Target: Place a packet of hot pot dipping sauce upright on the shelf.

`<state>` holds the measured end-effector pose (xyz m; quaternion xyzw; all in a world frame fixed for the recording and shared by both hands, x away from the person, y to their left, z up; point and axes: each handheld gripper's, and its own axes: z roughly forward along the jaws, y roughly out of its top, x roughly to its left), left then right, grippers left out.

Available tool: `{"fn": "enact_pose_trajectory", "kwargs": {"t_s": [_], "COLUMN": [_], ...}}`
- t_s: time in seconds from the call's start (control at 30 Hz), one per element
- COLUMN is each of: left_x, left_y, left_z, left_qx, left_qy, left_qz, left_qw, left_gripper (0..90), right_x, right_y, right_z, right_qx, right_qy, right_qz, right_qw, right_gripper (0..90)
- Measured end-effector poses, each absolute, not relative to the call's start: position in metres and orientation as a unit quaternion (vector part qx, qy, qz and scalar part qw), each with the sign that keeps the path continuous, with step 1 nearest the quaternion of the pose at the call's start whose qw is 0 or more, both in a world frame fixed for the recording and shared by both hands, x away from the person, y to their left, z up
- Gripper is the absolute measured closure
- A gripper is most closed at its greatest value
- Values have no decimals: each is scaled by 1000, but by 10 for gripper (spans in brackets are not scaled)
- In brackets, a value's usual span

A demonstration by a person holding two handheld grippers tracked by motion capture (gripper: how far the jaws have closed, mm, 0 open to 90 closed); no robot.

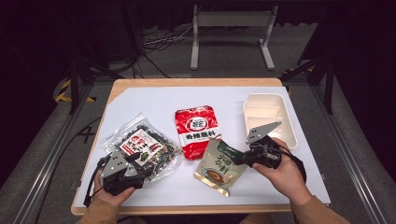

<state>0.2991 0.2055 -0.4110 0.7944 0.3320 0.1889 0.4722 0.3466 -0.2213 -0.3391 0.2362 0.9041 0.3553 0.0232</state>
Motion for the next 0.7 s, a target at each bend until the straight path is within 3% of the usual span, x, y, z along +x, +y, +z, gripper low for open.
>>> {"fn": "enact_pose_trajectory", "kwargs": {"t_s": [0.7], "left_x": [299], "left_y": [206], "left_z": [-411], "left_qx": [793], "left_qy": [333], "left_qz": [191], "left_qw": [473], "left_gripper": [298], "right_x": [342], "right_y": [-221], "right_z": [-299], "right_qx": [185], "right_qy": [918], "right_qz": [339], "right_qw": [89], "right_gripper": [900]}}
